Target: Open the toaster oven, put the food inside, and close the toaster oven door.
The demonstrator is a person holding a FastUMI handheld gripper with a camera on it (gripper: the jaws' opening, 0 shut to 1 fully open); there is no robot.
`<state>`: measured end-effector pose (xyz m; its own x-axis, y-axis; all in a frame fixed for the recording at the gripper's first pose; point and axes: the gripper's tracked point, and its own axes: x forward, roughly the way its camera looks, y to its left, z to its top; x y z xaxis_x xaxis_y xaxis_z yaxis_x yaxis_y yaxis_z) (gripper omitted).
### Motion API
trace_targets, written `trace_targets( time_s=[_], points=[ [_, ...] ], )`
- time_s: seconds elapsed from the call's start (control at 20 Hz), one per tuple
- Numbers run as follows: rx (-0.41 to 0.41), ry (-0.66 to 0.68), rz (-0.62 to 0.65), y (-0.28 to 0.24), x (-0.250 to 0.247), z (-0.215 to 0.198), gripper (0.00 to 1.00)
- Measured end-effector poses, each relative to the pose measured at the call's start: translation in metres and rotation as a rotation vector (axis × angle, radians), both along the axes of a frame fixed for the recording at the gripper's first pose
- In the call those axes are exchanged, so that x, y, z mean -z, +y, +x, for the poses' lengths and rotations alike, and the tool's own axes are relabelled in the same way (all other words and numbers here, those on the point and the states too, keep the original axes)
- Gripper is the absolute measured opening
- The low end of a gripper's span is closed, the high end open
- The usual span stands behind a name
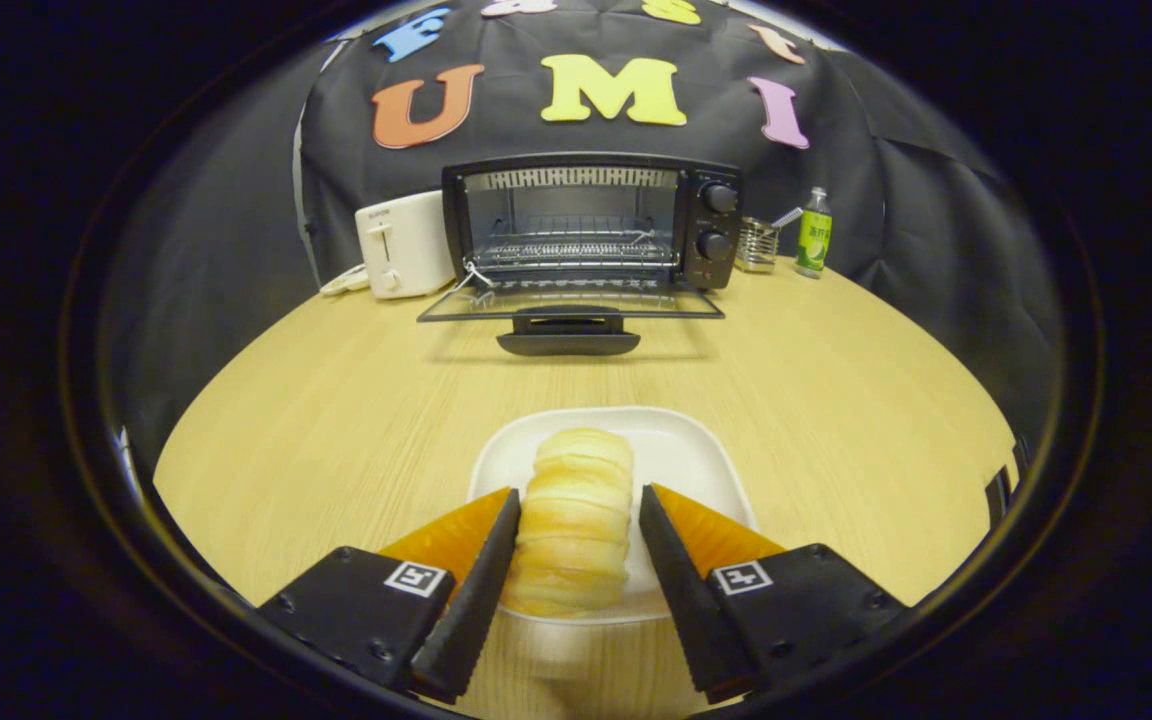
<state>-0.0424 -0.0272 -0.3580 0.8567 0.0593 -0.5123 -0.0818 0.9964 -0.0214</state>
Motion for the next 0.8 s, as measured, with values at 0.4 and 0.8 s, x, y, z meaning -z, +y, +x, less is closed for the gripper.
trace_targets(
  time_s=[0.4, 0.8],
  points=[
    [0.019, 0.009, 0.035, 0.001, -0.001, 0.001, 0.68],
    [0.025, -0.120, 0.088, -0.003, -0.065, 0.013, 0.66]
  ],
)
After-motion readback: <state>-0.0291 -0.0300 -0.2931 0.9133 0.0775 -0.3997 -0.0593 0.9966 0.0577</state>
